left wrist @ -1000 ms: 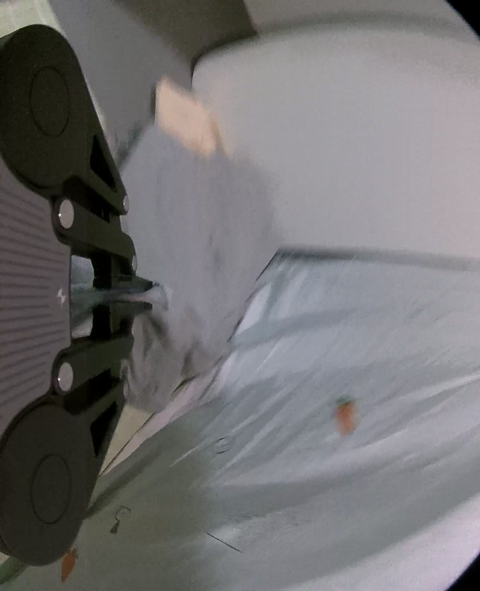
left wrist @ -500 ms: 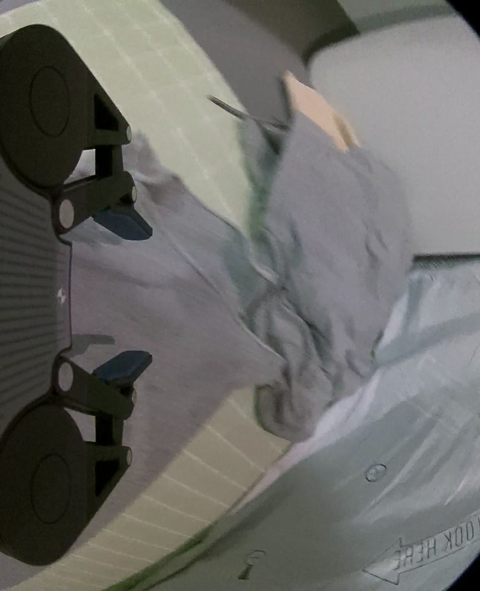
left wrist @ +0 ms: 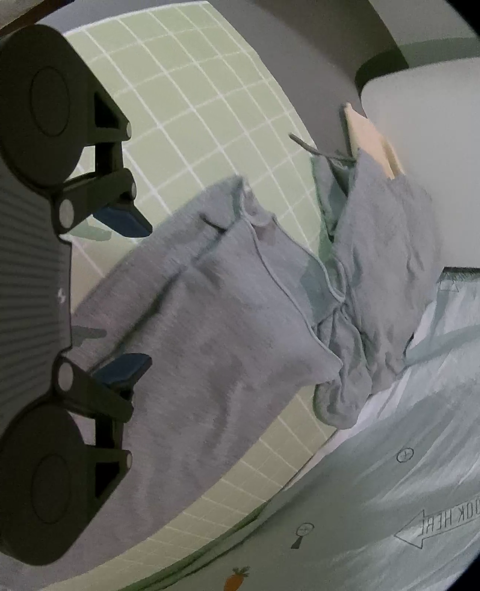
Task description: Fold clothes
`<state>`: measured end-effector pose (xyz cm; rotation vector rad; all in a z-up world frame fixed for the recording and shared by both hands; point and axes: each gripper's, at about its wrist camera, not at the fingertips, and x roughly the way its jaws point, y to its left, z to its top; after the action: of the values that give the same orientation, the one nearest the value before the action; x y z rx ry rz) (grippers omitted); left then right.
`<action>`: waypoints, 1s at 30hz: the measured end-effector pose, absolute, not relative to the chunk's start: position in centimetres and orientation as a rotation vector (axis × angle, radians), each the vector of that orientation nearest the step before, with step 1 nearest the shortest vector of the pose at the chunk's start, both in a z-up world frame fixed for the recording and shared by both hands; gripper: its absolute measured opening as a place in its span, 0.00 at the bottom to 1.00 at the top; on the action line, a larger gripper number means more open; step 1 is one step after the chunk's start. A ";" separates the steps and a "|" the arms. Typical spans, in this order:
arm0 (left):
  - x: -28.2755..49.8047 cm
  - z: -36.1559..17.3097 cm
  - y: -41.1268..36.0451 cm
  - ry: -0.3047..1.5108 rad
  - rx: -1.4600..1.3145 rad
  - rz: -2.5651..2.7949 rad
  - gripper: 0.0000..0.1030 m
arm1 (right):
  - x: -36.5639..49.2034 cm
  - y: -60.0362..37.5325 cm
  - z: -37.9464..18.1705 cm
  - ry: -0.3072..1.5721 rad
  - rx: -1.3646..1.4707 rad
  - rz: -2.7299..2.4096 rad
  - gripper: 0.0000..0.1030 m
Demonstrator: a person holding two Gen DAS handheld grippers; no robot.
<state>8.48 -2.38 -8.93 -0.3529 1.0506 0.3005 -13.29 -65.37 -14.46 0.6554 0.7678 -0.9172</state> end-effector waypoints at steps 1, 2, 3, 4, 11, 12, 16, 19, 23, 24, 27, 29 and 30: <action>8.1 -8.9 -2.2 1.050 -0.355 0.301 0.68 | -13.7 -66.2 -14.5 0.765 0.647 -0.932 0.06; 7.6 -8.9 -1.9 1.049 -0.358 0.298 0.68 | -14.0 -66.9 -14.6 0.762 0.639 -0.946 0.06; 7.2 -9.0 -1.6 1.050 -0.362 0.296 0.68 | -14.2 -67.5 -14.6 0.759 0.636 -0.960 0.06; 6.8 -9.1 -1.2 1.051 -0.366 0.295 0.68 | -14.3 -68.0 -14.5 0.759 0.630 -0.977 0.07; 5.7 -10.0 1.6 1.063 -0.407 0.272 0.67 | -14.4 -64.8 -12.4 0.756 0.594 -1.064 0.65; 5.8 -10.1 1.9 1.063 -0.414 0.263 0.66 | -14.5 -63.6 -12.1 0.742 0.600 -1.051 0.72; 7.3 -11.2 3.1 1.056 -0.404 0.218 0.60 | -14.4 -57.6 -12.0 0.702 0.685 -0.963 0.82; 9.3 -12.4 3.8 1.066 -0.345 0.195 0.60 | -13.9 -52.5 -12.5 0.714 0.717 -0.920 0.82; 11.7 -14.1 4.1 1.104 -0.180 0.208 0.62 | -13.0 -46.6 -12.7 0.768 0.659 -0.869 0.82; 12.1 -14.5 4.2 1.114 -0.146 0.212 0.62 | -12.8 -45.5 -12.7 0.779 0.638 -0.865 0.82; 12.4 -15.0 4.7 1.098 -0.100 0.194 0.61 | -12.2 -42.5 -12.4 0.813 0.601 -0.848 0.83; 12.3 -14.9 4.7 1.076 -0.063 0.179 0.49 | -11.8 -41.0 -12.2 0.837 0.594 -0.819 0.83; 12.1 -14.8 5.0 1.070 -0.056 0.181 0.30 | -11.5 -40.4 -12.2 0.848 0.587 -0.808 0.83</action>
<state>12.07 4.99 -14.79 -0.0562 1.0702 0.1812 -11.48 -40.36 -12.17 0.5871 0.8482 -0.8084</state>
